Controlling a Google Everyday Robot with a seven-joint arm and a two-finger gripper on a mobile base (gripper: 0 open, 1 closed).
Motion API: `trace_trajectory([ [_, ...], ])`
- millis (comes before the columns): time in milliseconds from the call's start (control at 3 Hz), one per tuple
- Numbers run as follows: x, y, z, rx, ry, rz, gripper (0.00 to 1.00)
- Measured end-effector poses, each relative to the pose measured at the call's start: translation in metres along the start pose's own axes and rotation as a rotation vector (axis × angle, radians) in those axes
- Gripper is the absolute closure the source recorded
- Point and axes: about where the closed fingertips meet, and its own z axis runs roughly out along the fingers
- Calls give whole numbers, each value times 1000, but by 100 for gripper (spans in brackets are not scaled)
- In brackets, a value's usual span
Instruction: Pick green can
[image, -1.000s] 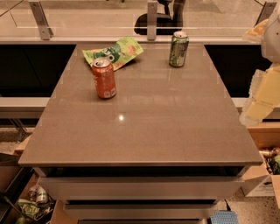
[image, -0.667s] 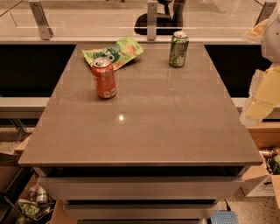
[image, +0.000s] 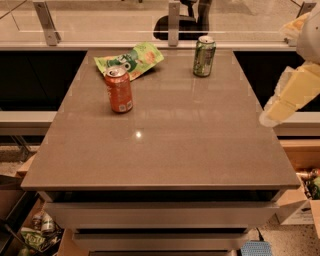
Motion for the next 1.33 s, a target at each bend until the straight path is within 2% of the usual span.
trace_trajectory([
  [1000,3,-57,40,105,-255,340,0],
  [1333,2,-83,60,171,-325,428,0],
])
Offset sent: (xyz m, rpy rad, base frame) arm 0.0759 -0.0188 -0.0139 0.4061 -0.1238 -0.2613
